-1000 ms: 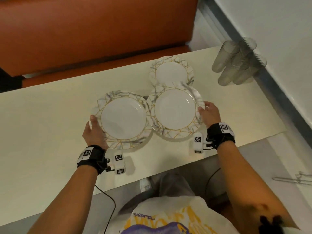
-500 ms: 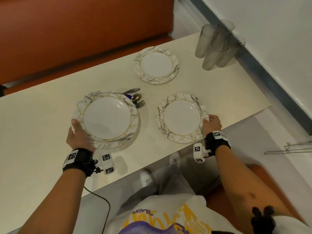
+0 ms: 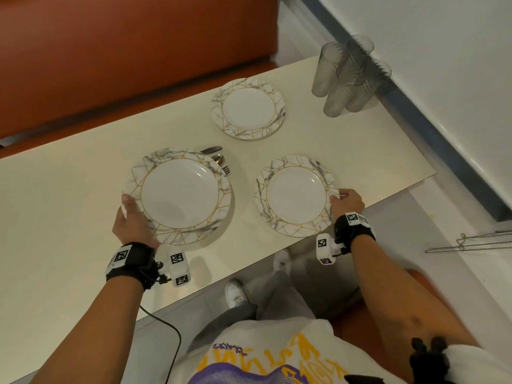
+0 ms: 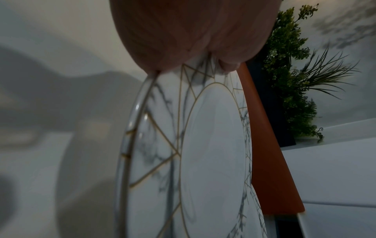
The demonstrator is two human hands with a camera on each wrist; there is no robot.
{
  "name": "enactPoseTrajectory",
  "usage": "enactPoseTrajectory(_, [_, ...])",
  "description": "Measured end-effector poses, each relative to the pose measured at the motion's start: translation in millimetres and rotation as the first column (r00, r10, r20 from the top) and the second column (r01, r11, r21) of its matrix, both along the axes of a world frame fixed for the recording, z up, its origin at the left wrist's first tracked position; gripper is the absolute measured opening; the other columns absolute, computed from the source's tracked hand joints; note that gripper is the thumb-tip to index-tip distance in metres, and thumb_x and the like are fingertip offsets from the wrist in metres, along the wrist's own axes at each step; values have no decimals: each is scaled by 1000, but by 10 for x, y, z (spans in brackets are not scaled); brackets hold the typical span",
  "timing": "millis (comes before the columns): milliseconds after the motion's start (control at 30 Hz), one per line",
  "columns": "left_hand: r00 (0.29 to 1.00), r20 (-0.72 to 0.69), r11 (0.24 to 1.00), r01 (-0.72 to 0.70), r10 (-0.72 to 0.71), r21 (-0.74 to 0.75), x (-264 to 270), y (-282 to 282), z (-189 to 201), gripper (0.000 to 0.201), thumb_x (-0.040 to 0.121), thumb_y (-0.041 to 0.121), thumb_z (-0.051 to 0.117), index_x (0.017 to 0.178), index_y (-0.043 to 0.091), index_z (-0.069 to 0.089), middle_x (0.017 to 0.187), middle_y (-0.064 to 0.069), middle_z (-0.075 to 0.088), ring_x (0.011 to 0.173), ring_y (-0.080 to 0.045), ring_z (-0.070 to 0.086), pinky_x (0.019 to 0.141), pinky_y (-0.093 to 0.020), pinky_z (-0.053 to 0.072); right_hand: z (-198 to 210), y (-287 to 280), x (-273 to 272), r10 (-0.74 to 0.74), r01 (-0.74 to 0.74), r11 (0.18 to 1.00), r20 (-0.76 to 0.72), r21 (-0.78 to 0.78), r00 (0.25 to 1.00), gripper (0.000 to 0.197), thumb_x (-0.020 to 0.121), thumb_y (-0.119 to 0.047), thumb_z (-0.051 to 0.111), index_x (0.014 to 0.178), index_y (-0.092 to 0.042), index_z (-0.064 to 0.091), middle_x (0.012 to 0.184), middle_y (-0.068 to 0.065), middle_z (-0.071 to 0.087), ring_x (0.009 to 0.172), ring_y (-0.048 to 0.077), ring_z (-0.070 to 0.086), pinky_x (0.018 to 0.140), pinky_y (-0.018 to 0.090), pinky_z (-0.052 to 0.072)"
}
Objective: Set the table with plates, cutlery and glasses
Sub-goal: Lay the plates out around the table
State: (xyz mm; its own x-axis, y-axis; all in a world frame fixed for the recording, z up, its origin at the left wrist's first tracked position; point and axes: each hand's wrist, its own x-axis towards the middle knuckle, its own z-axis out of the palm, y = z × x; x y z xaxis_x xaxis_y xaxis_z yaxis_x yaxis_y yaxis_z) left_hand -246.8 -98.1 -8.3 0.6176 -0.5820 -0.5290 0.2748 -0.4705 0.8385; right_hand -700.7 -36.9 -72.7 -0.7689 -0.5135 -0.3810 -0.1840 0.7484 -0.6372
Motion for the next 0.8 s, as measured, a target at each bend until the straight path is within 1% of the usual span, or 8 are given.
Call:
enactPoseTrajectory(100, [1000,11,1000,10,-10,2,-39,22,9,70,93,69,58,149,27,54,106,-2,70,71,-16,57,76,-36,53,4,-42,-2,-7,7,1000,17,13,1000,31,90,-13,69,120,-10,65,115,14,69,107,31,65,79,25,44])
enactPoseTrajectory(200, [1000,9,1000,15,-14,-23,-60,38,18,56,93,68,58,129,26,66,123,-11,74,93,-20,73,83,-41,60,-13,-67,13,0,0,1000,26,16,1000,32,89,-15,70,120,-10,64,115,15,69,106,31,65,78,25,45])
enactPoseTrajectory(300, [1000,1,1000,3,-3,-18,-76,47,16,57,95,66,58,136,27,63,95,0,69,65,-11,59,58,-28,51,-27,-71,16,6,-7,1000,35,26,999,33,89,-15,69,121,-10,63,117,14,68,109,32,65,79,26,45])
enactPoseTrajectory(333, [1000,1,1000,-5,5,-17,-80,49,10,56,95,65,58,135,27,64,88,3,65,60,-10,53,56,-26,47,-8,-68,23,7,-8,999,34,36,999,34,90,-15,68,123,-11,62,118,14,67,111,32,64,80,26,45])
enactPoseTrajectory(500, [1000,-17,999,19,-20,-31,-103,87,45,53,96,64,59,130,24,67,90,2,65,67,-12,56,66,-29,52,155,-102,64,141,-112,982,-197,149,970,37,88,-17,62,124,-15,58,127,14,55,123,37,47,97,44,44])
enactPoseTrajectory(633, [996,-40,996,78,-80,-45,-148,169,190,62,92,60,68,137,18,64,115,-2,74,106,-25,71,94,-43,59,389,-268,382,312,-330,942,-218,-53,925,26,88,-7,56,110,-16,66,111,9,63,110,30,59,86,31,46])
enactPoseTrajectory(733, [985,-119,992,125,-127,-23,-112,209,262,59,84,62,77,125,19,69,99,3,73,110,-29,71,90,-45,60,592,-430,858,479,-507,840,-174,-192,860,20,91,-7,56,103,-17,69,92,-7,65,88,15,65,77,23,47])
enactPoseTrajectory(800, [978,-151,989,148,-145,9,-59,248,311,66,82,63,78,131,19,67,98,2,72,107,-28,70,87,-47,61,734,-537,1220,591,-596,771,-95,-223,801,16,94,-20,63,109,-16,69,87,-11,63,79,5,60,76,23,50])
